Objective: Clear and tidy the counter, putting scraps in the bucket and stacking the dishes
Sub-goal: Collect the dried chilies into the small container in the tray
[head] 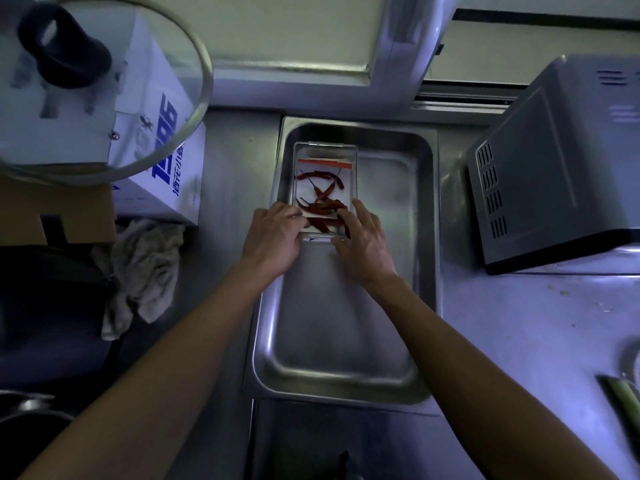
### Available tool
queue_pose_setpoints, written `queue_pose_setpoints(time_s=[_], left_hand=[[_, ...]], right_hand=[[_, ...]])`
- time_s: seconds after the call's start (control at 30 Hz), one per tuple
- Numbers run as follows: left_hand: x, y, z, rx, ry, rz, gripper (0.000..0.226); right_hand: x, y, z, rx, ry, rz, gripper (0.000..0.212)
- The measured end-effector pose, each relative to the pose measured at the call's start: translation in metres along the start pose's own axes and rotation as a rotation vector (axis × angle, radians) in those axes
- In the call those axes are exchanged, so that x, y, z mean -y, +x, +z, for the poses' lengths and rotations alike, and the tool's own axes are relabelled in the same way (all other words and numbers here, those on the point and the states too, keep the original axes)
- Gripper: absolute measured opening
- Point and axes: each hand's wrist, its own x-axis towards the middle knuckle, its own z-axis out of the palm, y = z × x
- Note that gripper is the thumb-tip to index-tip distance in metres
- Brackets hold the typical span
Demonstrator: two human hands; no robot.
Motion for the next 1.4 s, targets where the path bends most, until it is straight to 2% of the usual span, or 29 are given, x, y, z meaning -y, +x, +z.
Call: queue_pose_setpoints(time_s=[0.23,0.47,0.73,1.1,1.4], left_hand=[[0.005,0.017,-0.003,-0.002,0.002,-0.001,0.023],[-0.012,-0.01,-0.013,0.02,-0.004,-0.018,0.03],[-0.046,-0.059,-0.018,0.029,0.003,0.018,0.037],[-0.107,-0.108,0.003,0.128,-0.019,0.1,0.04],[-0.218,-0.147,-0.011,0.146,0.017,0.213,0.04]], right_hand=[[-0.001,0.023,-0.002,0.002,-0.025,0.025,0.053],[0.007,-0.006,-0.02,-0.001,-0.053,0.034,0.047],[0.017,-0.077,-0.053,-0.064,-0.105,0.042,0.04],[-0.006,-0.19,-0.061,-0.084,-0.092,0.155,0.034],[-0.06,-0.307,-0.121,-0.186,0.02,0.275,0.033]])
